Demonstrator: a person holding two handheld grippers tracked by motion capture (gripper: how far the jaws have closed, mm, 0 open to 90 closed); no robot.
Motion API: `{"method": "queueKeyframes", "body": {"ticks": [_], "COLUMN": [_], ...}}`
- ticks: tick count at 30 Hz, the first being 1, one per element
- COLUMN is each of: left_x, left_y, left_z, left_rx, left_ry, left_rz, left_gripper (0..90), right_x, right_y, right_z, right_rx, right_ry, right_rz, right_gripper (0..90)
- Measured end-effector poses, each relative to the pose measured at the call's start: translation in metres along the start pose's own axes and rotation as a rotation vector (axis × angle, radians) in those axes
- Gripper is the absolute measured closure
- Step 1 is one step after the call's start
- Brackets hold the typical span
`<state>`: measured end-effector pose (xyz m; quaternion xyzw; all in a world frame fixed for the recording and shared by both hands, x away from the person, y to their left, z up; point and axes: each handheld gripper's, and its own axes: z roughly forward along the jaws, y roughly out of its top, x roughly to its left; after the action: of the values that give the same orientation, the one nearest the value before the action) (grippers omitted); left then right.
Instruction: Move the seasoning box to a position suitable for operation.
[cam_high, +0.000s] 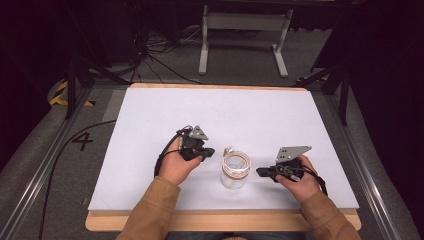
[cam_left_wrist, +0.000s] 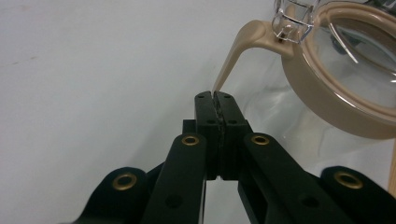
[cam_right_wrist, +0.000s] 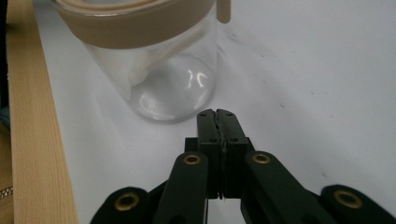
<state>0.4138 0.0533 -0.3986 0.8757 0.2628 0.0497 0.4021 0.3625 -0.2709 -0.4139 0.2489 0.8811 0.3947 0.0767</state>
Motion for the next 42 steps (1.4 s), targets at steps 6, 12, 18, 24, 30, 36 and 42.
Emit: {"method": "queueKeyframes", "body": {"ticks": [6, 12, 18, 24, 30, 36, 42], "left_x": [0.002, 0.002, 0.001, 0.003, 0.002, 0.0, 0.002], "left_y": [0.002, 0.004, 0.005, 0.005, 0.006, 0.007, 0.01], "left_z": [0.015, 0.023, 0.025, 0.026, 0.026, 0.027, 0.031], "left_rx": [-0.008, -0.017, -0.013, -0.011, 0.007, 0.004, 0.002], "left_ry": [-0.032, -0.052, -0.053, -0.06, -0.074, -0.063, -0.071], "left_rz": [-0.002, 0.009, 0.006, 0.014, 0.028, 0.036, 0.041], "left_gripper": [89.7, 89.7, 89.6, 89.7, 89.6, 89.4, 89.6], "right_x": [-0.002, -0.001, -0.001, 0.0, 0.0, 0.001, 0.002], "right_y": [-0.007, -0.01, -0.011, -0.012, -0.013, -0.014, -0.015], "right_z": [-0.007, -0.011, -0.012, -0.012, -0.012, -0.011, -0.012], "right_rx": [-0.004, -0.009, -0.012, -0.012, -0.009, -0.011, -0.009], "right_ry": [-0.018, -0.027, -0.024, -0.024, -0.024, -0.025, -0.029], "right_rz": [0.018, 0.023, 0.023, 0.023, 0.023, 0.024, 0.022], "right_gripper": [90.0, 90.0, 90.0, 90.0, 90.0, 90.0, 90.0]}}
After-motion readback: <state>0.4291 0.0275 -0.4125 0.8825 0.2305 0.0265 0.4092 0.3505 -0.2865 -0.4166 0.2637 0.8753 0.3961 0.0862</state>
